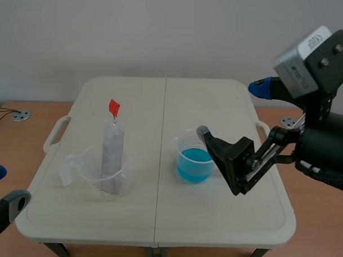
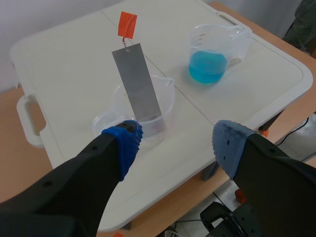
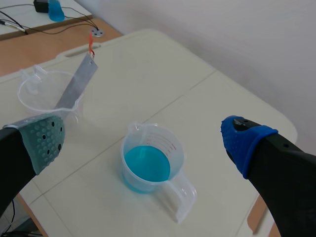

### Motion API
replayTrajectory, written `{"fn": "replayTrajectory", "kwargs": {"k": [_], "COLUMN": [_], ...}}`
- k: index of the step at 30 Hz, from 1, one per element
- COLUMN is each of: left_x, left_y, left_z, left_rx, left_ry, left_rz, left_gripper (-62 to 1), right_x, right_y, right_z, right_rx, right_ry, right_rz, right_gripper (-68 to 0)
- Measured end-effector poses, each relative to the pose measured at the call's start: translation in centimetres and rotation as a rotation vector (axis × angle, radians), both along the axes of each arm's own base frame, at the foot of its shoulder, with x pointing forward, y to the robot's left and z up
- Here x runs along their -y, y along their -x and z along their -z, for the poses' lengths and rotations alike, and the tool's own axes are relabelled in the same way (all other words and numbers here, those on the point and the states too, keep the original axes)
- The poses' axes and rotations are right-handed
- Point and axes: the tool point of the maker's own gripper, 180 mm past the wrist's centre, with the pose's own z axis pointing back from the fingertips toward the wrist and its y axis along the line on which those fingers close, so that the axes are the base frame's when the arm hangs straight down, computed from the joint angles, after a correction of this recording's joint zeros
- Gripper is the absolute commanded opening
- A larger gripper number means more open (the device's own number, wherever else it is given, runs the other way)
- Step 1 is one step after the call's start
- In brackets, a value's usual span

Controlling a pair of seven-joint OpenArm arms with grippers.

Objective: Hold the metal plate by the orange handle, dip it into the blue solution, take it out and point at it, then put the plate back in the beaker on the left.
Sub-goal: 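Lift the metal plate out of the left beaker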

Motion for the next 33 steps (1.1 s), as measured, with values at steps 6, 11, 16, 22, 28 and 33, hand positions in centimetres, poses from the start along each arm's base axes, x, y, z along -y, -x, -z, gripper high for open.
{"fn": "replayTrajectory", "kwargs": {"k": [6, 11, 16, 22, 28, 33], "left_x": [-1.1, -2.0, -2.3, -2.3, -2.3, -2.3], "left_y": [1.2, 1.8, 2.5, 3.1, 3.1, 3.1], "left_z": [0.3, 0.5, 0.8, 0.9, 1.0, 1.0], "left_rx": [-0.031, -0.048, -0.065, -0.074, -0.076, -0.076], "left_ry": [-0.025, -0.037, -0.051, -0.058, -0.060, -0.060], "left_rz": [-0.016, -0.051, -0.056, -0.048, -0.049, -0.049], "left_gripper": [-49.6, -54.5, -59.1, -59.1, -59.1, -59.1], "right_x": [-1.7, -2.6, -3.4, -5.7, -6.5, -6.4], "right_y": [-0.5, -1.0, -1.5, -1.6, -2.6, -4.2], "right_z": [-0.4, -0.6, -0.7, -0.1, 0.2, 0.6], "right_rx": [0.009, 0.011, 0.009, -0.044, -0.061, -0.056], "right_ry": [0.012, 0.036, 0.067, 0.048, 0.021, 0.057], "right_rz": [-0.043, -0.066, -0.085, -0.097, -0.080, -0.048], "right_gripper": [-1.2, -1.2, -1.2, -1.2, -1.2, -1.2]}}
